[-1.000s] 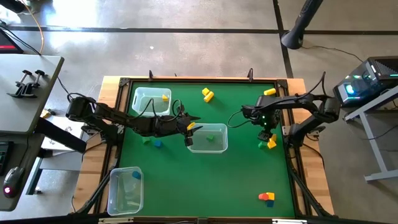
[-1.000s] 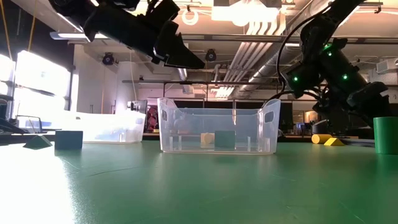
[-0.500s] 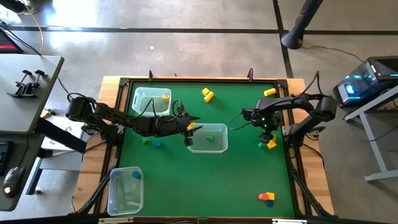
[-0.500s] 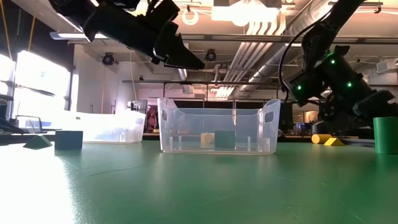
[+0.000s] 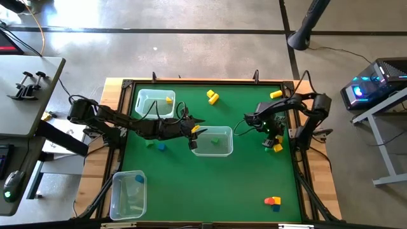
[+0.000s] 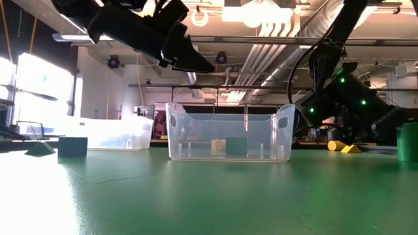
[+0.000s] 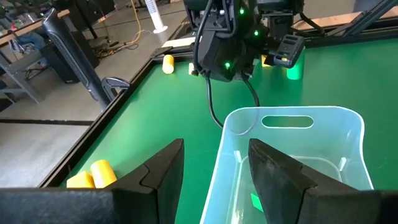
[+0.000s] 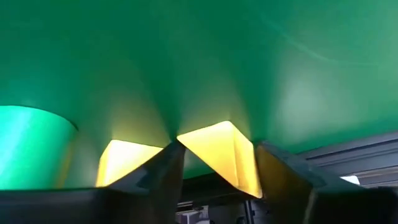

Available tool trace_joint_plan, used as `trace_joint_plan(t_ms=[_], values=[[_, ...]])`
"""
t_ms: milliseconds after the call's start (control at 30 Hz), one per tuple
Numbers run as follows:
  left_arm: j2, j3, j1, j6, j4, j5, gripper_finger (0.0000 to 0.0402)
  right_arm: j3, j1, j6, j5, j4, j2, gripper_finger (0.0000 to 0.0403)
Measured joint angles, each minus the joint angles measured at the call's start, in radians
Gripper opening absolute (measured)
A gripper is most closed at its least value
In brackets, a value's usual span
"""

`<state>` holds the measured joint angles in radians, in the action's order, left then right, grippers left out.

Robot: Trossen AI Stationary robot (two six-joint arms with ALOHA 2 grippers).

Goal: Sort blocks by size
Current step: Put the yellow triangular block into the top left transparent bin

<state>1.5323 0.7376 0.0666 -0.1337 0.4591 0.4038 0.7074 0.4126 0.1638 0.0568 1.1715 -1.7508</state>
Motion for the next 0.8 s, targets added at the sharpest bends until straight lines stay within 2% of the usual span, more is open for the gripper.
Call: trace_joint_plan(t_ms=[167,267,333,567,667,800], values=[[0.000,0.000,0.000,0.000,0.000,0.000,0.0168,-0.003,0.000,0.000,-0.007,0.018,0.003,0.0111],[0.000,0.000,0.000,0.000,0.000,0.000,0.0168,-0.001,0.000,0.000,-0.013,0.041,0.015,0.0082],[0.000,0.000,0.000,0.000,0.000,0.000,0.0168,0.006,0.000,0.000,-0.022,0.050,0.026,0.0074],[0.000,0.000,0.000,0.000,0.001,0.000,0.0168,0.080,0.001,0.021,-0.153,0.043,0.097,0.0066],[0.000,0.000,0.000,0.000,0.001,0.000,0.0168,0.110,0.014,0.017,-0.153,0.028,0.133,0.0058],[0.000,0.000,0.000,0.000,0.001,0.000,0.0168,0.135,0.045,-0.006,-0.156,0.014,0.187,0.0029]])
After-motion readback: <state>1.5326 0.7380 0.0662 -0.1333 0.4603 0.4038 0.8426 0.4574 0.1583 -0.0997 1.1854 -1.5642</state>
